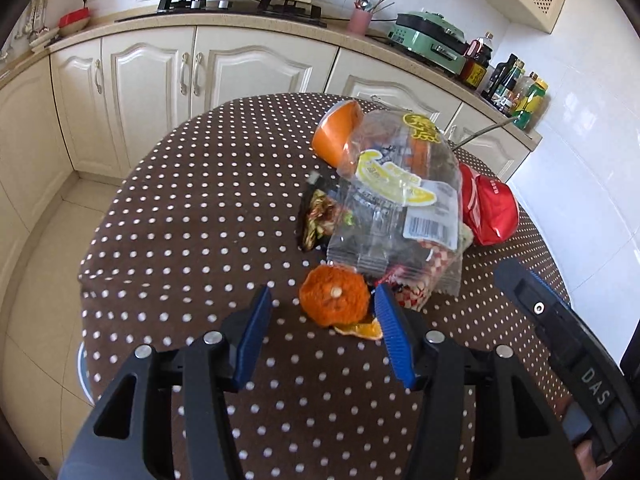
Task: Collect trash
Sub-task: 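Move both tools back over the table toward the orange peels, then grasp an orange peel with the left tool while the right tool grasps another peel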
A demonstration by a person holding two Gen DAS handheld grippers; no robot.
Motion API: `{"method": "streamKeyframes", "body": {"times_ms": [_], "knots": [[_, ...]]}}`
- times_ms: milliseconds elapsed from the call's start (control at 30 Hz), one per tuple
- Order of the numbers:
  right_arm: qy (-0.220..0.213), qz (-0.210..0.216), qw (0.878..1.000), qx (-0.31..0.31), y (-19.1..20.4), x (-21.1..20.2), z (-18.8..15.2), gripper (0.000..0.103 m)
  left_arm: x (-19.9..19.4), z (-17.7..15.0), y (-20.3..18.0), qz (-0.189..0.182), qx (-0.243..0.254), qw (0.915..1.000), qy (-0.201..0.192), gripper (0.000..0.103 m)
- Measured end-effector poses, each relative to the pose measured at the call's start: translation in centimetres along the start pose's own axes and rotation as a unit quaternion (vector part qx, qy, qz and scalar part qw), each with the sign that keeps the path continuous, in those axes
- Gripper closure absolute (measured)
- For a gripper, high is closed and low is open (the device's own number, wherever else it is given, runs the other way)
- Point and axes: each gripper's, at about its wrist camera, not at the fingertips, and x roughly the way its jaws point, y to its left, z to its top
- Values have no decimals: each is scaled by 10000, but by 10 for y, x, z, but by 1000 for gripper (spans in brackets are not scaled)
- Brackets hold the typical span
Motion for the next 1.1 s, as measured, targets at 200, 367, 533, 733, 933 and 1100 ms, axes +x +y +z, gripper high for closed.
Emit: {"method": "streamKeyframes", "body": {"times_ms": [200,367,533,733,933,1100], "knots": [[67,26,10000,31,1,5,1,40,6,0,-3,-64,146,9999,-19,63],[15,-57,10000,-42,5,2,2,40,0,-5,-1,-11,67,9999,-133,66],[-26,-38,9999,-139,14,-4,-1,40,-24,-8,6,-75,-24,9994,-351,95],[201,208,9988,-387,43,-2,-15,40,-42,-16,22,-47,-140,9990,-424,100],[633,386,9958,-530,67,14,-23,55,-49,-29,44,-116,-329,9989,-305,100],[1000,417,9926,-544,75,32,-24,69,-54,-33,52,-118,-374,9987,-322,99]]}}
